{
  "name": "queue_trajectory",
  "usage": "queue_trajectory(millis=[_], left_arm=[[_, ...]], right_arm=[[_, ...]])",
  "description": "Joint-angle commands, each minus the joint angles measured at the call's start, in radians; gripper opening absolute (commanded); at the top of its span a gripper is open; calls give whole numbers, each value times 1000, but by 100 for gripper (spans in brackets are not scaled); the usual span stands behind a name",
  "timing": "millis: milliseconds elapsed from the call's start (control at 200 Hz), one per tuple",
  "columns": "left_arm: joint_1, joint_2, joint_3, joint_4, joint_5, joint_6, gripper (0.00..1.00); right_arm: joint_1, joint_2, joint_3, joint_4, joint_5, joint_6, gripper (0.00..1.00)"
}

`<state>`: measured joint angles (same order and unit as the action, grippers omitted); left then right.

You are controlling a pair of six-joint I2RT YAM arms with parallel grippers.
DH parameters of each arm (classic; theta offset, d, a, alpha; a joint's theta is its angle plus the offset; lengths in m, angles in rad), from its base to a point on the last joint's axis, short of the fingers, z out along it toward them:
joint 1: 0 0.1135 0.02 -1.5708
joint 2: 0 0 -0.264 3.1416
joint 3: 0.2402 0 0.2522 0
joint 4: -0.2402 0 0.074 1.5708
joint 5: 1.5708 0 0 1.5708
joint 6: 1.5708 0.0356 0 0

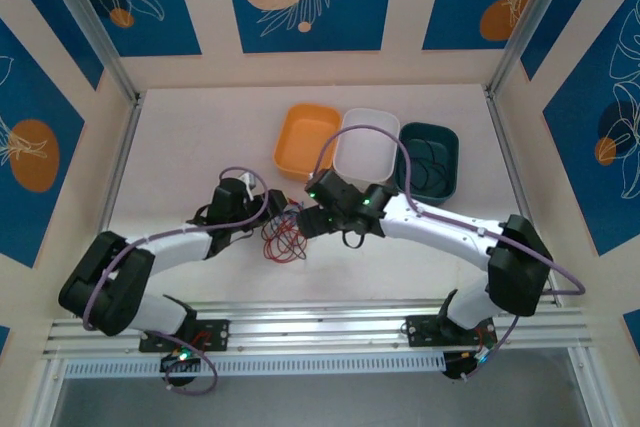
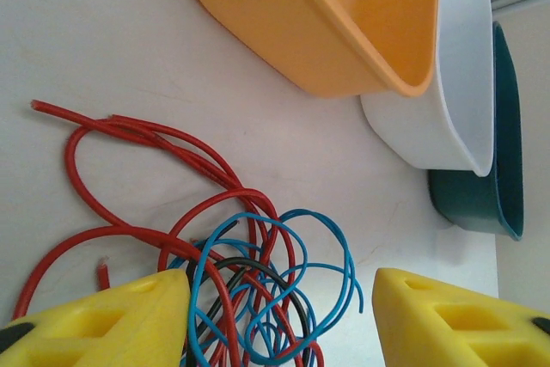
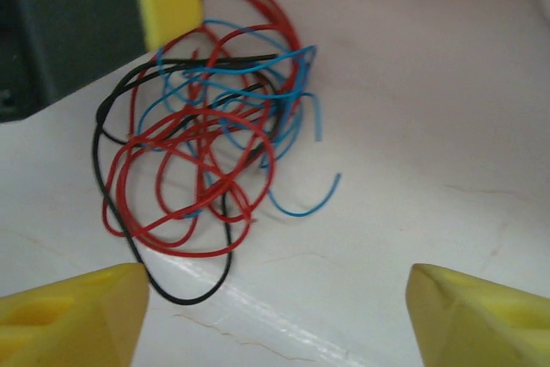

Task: Untangle the cables

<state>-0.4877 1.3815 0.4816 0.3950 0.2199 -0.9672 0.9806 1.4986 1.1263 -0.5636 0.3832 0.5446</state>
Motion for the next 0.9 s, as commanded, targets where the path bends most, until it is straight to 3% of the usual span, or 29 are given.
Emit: queue_trajectory(millis=[0,340,625,795,890], left_arm=[[-2,-22,8,-69,-40,12,58],[37,-90,-46,-145,-96,-16,59],[74,-175,-90,-225,-133,-10,61],[75,-190,-90,-290,-150,18,62],[75,-198,-90,-319,-152,37,62]], right_arm=[[53,58,61,0,-11,-43,74],[144,278,199,-47,34,-121,53],[159,393,248,-72,45,-134,42],[155,422,261,-75,47,-124,29],[147,423,270,-84,48,-117,14]])
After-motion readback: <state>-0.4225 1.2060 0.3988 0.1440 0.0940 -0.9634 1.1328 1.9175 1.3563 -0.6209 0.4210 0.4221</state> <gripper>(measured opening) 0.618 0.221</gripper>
